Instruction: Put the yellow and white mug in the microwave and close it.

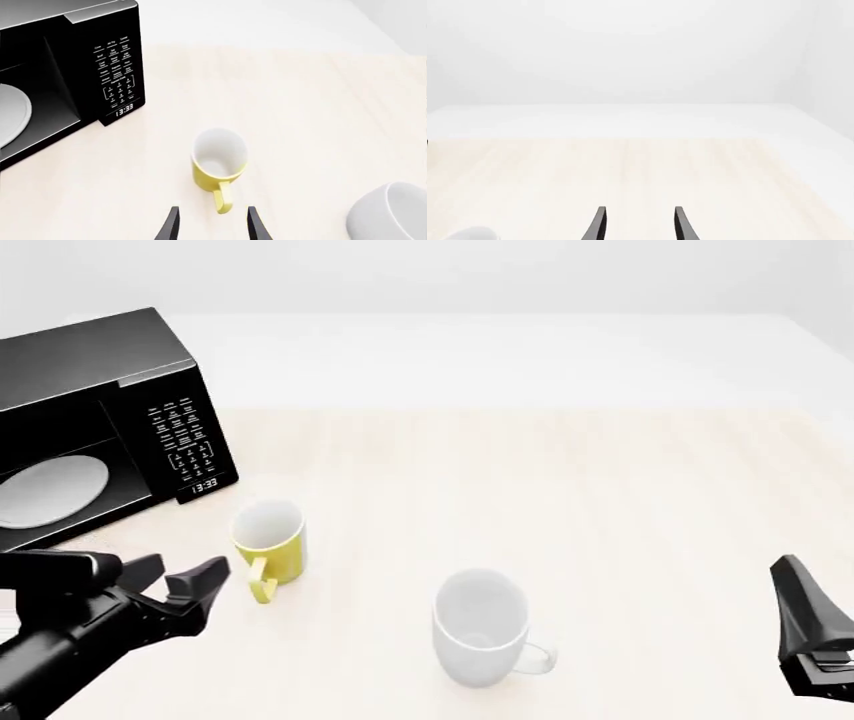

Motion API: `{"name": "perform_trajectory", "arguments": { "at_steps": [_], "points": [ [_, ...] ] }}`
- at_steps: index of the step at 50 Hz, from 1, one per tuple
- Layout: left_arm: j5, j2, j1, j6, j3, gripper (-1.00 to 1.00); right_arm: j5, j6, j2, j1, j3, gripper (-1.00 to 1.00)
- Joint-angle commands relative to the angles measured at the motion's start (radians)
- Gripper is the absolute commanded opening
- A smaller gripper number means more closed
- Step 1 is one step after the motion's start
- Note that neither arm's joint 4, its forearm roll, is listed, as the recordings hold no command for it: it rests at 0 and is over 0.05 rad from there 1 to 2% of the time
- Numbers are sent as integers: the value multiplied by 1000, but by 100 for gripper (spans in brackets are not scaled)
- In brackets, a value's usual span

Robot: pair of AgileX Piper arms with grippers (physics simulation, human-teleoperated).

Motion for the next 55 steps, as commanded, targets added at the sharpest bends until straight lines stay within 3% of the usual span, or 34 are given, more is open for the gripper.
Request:
{"name": "perform_trajectory", "arguments": {
  "at_steps": [1,21,55],
  "points": [
    [-81,88,-18,-21,8,100,0,0,0,0,0,100],
    [-219,276,-14,-35,-15,100,0,0,0,0,0,100],
    [-337,486,-30,-70,-45,100,0,0,0,0,0,100]
  ]
}}
